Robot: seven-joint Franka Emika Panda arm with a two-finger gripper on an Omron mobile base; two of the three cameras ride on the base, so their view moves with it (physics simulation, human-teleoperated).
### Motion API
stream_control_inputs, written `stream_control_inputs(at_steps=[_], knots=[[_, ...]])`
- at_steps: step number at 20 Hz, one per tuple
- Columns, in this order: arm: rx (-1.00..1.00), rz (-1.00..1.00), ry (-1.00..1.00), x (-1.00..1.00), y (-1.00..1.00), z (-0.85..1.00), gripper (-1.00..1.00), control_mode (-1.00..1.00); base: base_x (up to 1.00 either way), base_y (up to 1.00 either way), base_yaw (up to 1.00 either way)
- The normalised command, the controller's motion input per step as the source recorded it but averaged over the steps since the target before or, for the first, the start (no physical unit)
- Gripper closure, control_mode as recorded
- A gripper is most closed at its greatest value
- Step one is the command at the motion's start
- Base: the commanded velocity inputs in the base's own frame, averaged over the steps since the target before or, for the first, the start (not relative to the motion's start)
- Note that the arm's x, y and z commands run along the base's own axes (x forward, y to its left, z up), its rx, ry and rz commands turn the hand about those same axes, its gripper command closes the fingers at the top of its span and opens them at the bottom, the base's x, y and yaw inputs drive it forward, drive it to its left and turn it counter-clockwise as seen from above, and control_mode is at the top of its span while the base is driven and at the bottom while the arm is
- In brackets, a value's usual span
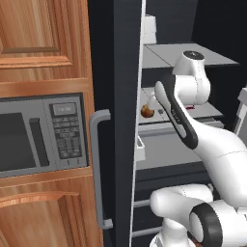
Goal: Move the bread and lobster from the second highest shelf to the top shelf to make space. Then, place the pitcher from the counter on the cleared second highest shelf.
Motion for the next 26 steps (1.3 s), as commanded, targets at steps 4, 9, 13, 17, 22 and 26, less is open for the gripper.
stream_control_inputs(at_steps=[4,9,13,17,22,26], knots=[[0.00,-0.01,-0.11,0.00,0.00,-0.12,-1.00,-1.00,0.00,0.00,0.00],[0.00,-0.06,-0.31,-0.11,-0.07,-0.59,-1.00,-1.00,0.00,0.00,0.00],[0.00,-0.04,-0.17,0.02,-0.24,-0.57,-1.00,-1.00,0.00,0.00,0.00],[0.00,-0.02,0.00,0.31,-0.27,-0.15,-1.00,-1.00,0.00,0.00,0.00],[0.00,0.00,0.00,0.50,-0.22,-0.02,-1.00,-1.00,0.00,0.00,0.00],[0.00,0.00,0.00,0.50,0.00,0.00,-1.00,-1.00,0.00,0.00,0.00]])
